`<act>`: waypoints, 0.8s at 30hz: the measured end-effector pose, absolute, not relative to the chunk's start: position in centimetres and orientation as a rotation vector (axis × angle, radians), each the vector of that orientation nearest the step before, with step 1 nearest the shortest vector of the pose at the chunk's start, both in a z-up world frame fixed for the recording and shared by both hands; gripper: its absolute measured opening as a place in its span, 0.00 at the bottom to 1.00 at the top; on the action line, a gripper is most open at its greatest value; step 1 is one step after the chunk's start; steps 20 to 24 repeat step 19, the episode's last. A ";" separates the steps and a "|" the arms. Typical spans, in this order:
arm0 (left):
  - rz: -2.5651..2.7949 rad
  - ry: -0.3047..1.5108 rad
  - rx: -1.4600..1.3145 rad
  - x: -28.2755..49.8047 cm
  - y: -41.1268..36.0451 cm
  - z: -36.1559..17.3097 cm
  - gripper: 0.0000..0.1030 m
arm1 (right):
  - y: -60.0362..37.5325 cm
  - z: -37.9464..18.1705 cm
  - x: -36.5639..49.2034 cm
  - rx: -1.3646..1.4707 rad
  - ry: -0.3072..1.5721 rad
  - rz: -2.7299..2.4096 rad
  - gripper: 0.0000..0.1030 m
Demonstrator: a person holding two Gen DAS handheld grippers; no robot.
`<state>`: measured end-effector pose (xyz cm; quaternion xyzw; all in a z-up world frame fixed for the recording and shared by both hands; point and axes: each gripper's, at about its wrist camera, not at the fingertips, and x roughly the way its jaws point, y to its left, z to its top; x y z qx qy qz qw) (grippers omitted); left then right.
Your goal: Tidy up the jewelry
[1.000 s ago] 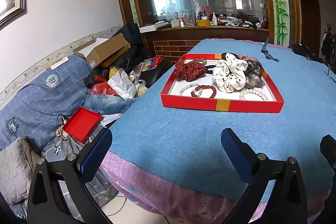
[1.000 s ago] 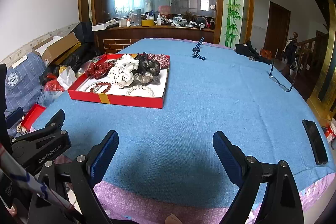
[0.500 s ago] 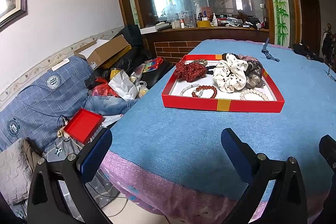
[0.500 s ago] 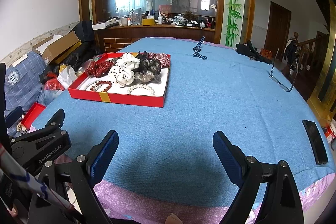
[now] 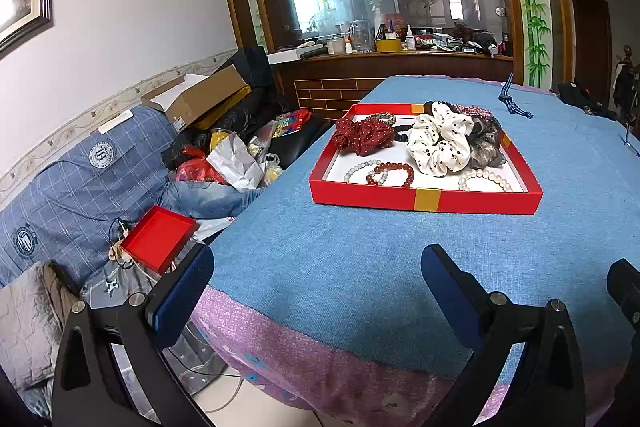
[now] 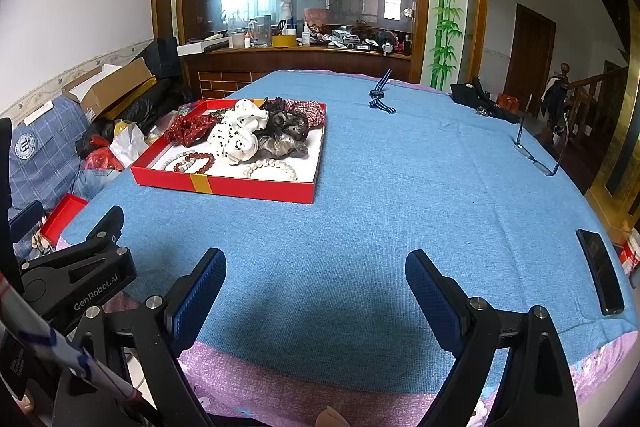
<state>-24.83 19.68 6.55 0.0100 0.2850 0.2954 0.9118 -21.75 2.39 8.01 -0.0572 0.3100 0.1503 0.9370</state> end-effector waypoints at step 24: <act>0.663 0.572 0.082 -25.0 19.2 6.8 1.00 | 1.8 7.8 -21.5 -0.091 0.649 0.296 0.91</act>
